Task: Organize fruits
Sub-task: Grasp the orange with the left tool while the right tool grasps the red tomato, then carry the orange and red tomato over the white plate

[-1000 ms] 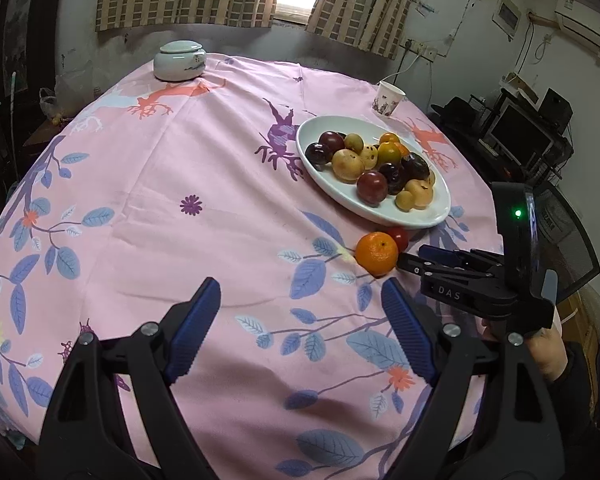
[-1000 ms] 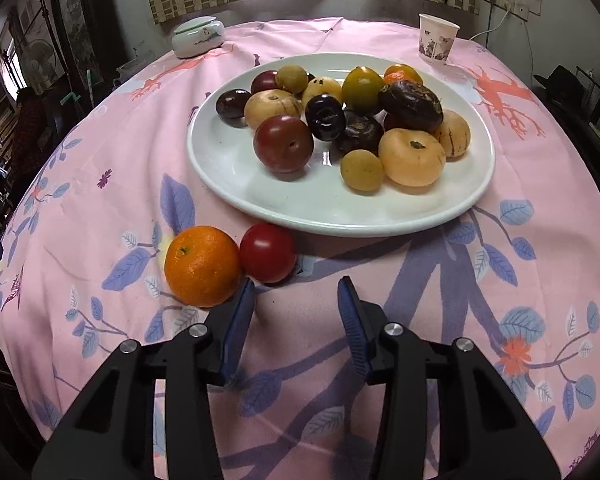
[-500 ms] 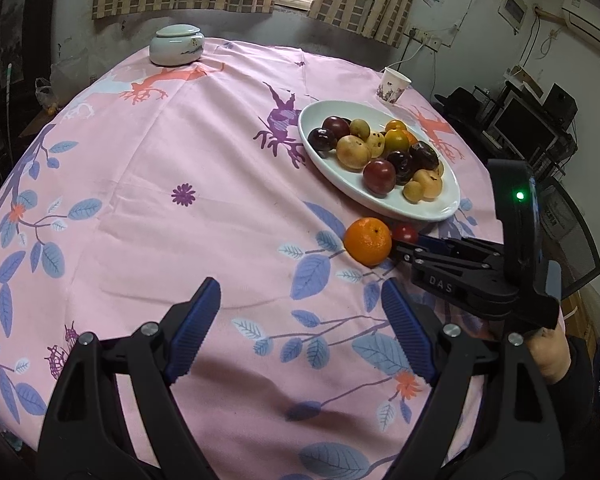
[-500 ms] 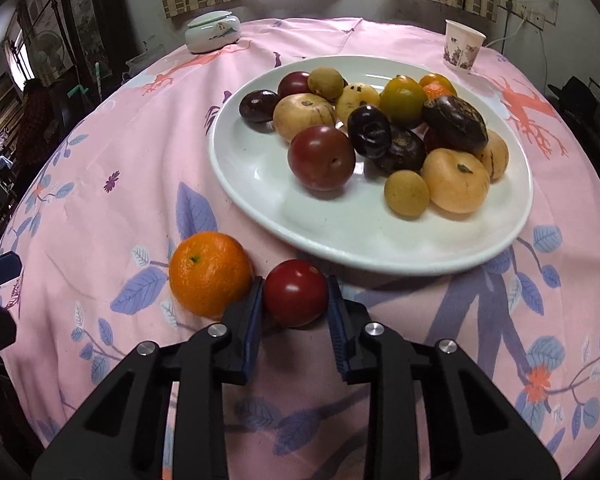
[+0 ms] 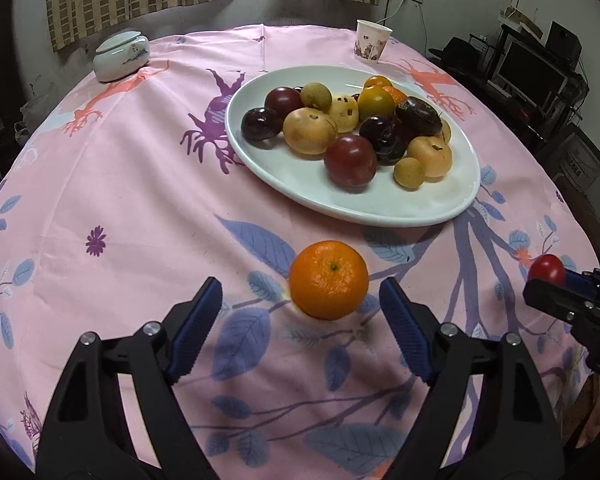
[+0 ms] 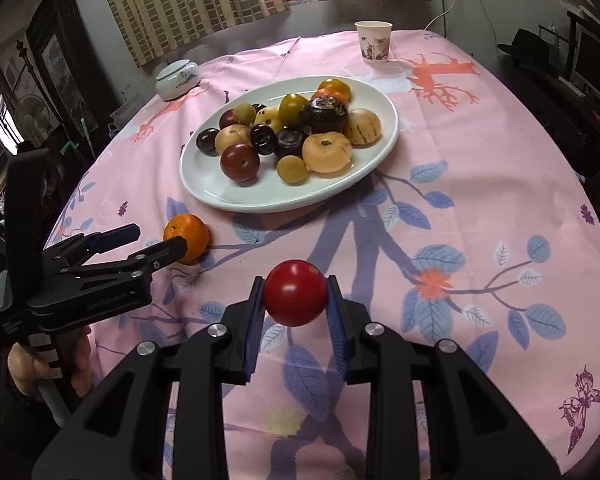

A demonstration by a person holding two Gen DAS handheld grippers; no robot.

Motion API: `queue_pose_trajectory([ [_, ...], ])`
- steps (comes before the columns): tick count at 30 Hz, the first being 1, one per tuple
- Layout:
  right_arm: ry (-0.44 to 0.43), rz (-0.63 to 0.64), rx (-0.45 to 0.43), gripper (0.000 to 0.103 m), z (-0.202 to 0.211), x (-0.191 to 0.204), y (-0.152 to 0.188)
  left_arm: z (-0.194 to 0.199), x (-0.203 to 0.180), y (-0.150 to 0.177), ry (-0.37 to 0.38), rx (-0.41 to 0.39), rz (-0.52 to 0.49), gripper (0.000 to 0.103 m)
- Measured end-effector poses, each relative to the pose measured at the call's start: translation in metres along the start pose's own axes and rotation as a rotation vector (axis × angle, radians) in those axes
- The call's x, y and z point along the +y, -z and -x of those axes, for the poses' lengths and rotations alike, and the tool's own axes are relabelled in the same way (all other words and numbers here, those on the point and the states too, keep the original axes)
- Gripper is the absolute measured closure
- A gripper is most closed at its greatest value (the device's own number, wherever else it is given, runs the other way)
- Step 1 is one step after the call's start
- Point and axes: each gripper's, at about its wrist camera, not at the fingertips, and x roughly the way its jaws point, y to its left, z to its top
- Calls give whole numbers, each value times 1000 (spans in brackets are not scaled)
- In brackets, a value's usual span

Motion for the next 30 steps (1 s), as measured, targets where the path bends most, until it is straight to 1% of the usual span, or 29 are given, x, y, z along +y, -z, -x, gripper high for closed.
queue_pose_trajectory([
  [6,-40,-44,11,73,-3,-13,3,-18,-9,-5,-4,39,-25,30],
  [7,-43,-44,11,73,-2,-14,4,-21,-10,-5,-2,51,-22,36],
  [8,-44,-41,12,73,-2,-13,5,-24,-10,-5,-2,60,-21,45],
  [10,-41,-43,13,73,-1,-14,6,-27,-11,-5,-3,65,-21,47],
  [11,-42,-46,14,73,-1,-16,7,-27,-11,-4,5,61,-20,54],
  [12,-43,-48,13,73,1,-16,7,-25,-12,-5,14,59,-18,58],
  [14,-42,-49,7,73,3,-15,6,-20,-12,-4,16,48,-9,58],
  [18,-45,-33,-8,73,10,-8,7,0,-14,1,62,20,1,59],
  [22,-50,-21,-1,73,10,-1,8,24,-20,14,110,-5,-6,59],
  [27,-64,-3,2,73,9,9,10,49,-29,29,153,-13,-30,59],
  [30,-78,-2,-23,73,12,14,10,61,-29,31,172,-14,-29,59],
])
